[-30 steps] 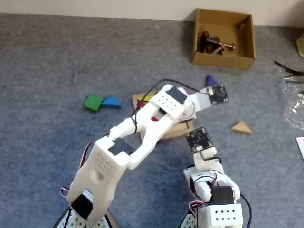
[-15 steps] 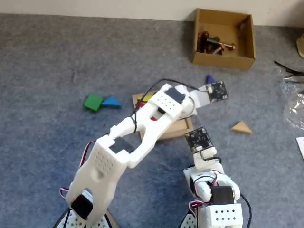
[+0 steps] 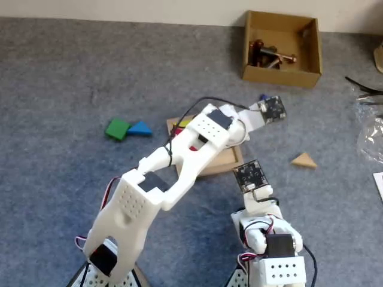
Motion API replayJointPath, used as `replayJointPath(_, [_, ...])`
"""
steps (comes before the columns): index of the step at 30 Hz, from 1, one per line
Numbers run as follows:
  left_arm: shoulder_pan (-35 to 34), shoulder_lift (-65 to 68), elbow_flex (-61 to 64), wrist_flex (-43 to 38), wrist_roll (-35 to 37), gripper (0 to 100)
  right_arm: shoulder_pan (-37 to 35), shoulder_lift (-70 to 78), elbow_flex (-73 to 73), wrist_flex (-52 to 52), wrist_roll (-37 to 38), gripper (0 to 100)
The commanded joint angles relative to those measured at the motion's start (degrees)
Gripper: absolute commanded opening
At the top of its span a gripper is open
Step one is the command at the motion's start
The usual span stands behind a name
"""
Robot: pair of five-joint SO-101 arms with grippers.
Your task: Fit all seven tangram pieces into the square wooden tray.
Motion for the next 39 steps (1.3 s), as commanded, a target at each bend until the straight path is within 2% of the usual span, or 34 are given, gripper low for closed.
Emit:
replayJointPath(1, [-1.19, -9.1, -1.01, 3.6, 1.67, 0, -0.4, -0.75, 6.81, -1.71, -0.09, 0.5])
replayJointPath(6, [-1.19, -15.96, -0.92, 9.32, 1.76, 0, -0.4, -0.75, 6.81, -1.71, -0.09, 0.5])
replayJointPath(10, [-0.84, -15.78, -0.84, 14.33, 4.04, 0, -0.4, -0.75, 6.81, -1.71, -0.09, 0.5])
replayJointPath(13, [-2.07, -13.05, -0.84, 14.86, 8.18, 0, -0.4, -0.75, 6.81, -1.71, -0.09, 0.5])
replayJointPath(22, [-3.12, -5.58, -1.27, 14.86, 14.51, 0, -0.4, -0.75, 6.81, -1.71, -0.09, 0.5])
replayJointPath(31, [-2.77, -4.35, -1.19, 16.7, 14.77, 0, -0.4, -0.75, 6.81, -1.71, -0.09, 0.5])
replayJointPath(39, [-2.68, -4.79, -4.7, 22.59, 14.77, 0, -0.4, -0.75, 6.81, -1.71, -0.09, 0.5])
